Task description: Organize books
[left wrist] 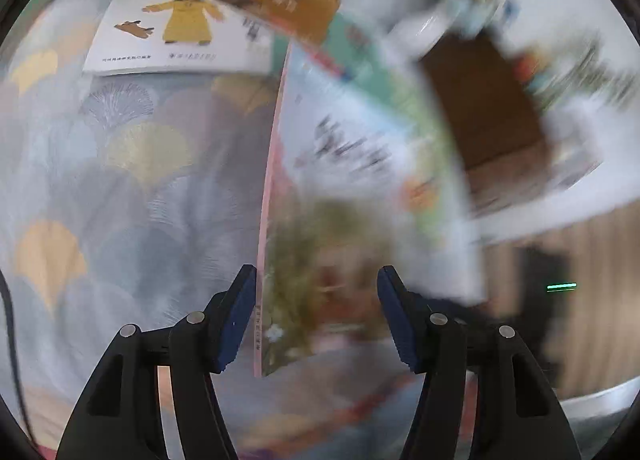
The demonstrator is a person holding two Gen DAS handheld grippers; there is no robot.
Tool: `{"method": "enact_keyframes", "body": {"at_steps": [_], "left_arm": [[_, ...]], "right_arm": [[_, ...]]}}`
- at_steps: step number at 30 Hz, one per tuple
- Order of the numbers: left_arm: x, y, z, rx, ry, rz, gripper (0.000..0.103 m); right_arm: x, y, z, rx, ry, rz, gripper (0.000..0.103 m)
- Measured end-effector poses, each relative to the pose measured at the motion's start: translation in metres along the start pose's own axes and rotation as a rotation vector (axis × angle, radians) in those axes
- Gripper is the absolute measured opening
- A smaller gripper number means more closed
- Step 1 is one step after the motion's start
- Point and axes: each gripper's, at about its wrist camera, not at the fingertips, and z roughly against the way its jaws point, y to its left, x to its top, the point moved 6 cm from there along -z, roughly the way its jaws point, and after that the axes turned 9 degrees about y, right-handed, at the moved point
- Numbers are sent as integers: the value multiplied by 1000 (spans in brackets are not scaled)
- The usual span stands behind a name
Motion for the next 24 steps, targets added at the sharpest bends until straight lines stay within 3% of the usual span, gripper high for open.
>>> {"method": "enact_keyframes", "body": {"at_steps": [1, 3, 5, 7, 12, 16, 21, 24], "left_arm": [[0, -3, 8, -75, -15, 21, 55], [0, -8, 13, -109, -44, 33, 50], [-3, -5, 4, -21, -43, 36, 34], [-10, 7, -10, 86, -15, 41, 8], [-22, 11, -33, 116, -3, 80, 8], [-12, 1, -30, -27, -34, 156, 8], [2, -16, -26, -245, -31, 228, 8], [7, -22, -35, -315, -11, 273, 8]], "right_arm": [[1, -3, 0, 30, 3, -18, 39], [2, -6, 1, 68, 6, -41, 39], [0, -8, 3, 72, 8, -38, 39], [-1, -5, 3, 62, 7, -22, 39], [0, -2, 2, 60, 7, -6, 39], [-1, -13, 3, 143, 55, -81, 40], [-5, -39, 10, 359, 85, -250, 55], [-3, -44, 9, 475, 93, -305, 56]]}}
